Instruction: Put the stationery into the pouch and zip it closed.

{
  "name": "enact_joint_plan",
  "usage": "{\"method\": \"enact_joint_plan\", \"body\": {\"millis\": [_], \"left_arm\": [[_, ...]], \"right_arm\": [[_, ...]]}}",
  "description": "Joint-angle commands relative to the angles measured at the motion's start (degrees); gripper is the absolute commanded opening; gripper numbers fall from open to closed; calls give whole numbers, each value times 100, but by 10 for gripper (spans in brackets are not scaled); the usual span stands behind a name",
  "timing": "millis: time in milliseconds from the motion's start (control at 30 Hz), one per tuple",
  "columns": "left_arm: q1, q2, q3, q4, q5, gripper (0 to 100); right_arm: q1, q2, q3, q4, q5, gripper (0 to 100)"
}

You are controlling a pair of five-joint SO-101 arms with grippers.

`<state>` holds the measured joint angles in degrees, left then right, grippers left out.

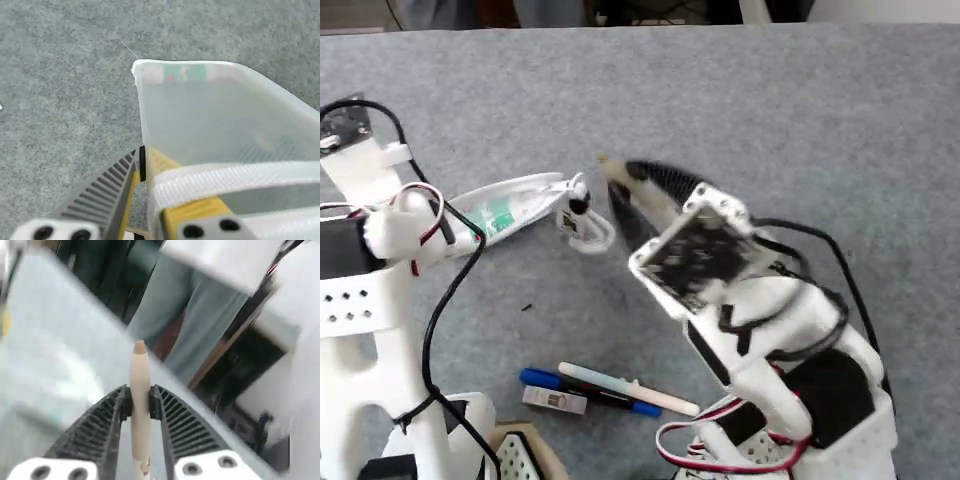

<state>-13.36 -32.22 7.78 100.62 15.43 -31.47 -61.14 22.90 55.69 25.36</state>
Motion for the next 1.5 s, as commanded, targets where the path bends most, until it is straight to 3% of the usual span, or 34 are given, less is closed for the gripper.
{"method": "enact_joint_plan", "body": {"millis": [0, 133, 233, 333, 467, 633, 800, 1167, 1467], "left_arm": [[154, 35, -57, 26, -62, 28], [233, 35, -57, 35, -79, 28], [479, 26, -101, 44, -79, 28], [708, -149, -541, 44, -18, 28], [866, -387, -1068, 44, 633, 28], [725, -475, -1068, 53, 1231, 28], [558, -422, -532, 53, 1231, 29], [549, -404, -347, 9, 1055, 29], [549, -404, -347, 9, 1029, 29]], "right_arm": [[-132, 303, -391, -932, -844, 12], [-413, 549, -760, -1776, -1934, 12], [-686, 664, -1323, -1776, -2479, 12], [-756, 681, -1710, -1424, -2532, 12], [-747, 655, -1824, -1002, -2523, 12], [-527, 655, -1807, -862, -2549, 12], [-554, 699, -1789, -870, -2787, 12], [-888, 1288, -1042, -2514, -3015, 12], [-1152, 1798, -857, -2927, -3033, 12]]}}
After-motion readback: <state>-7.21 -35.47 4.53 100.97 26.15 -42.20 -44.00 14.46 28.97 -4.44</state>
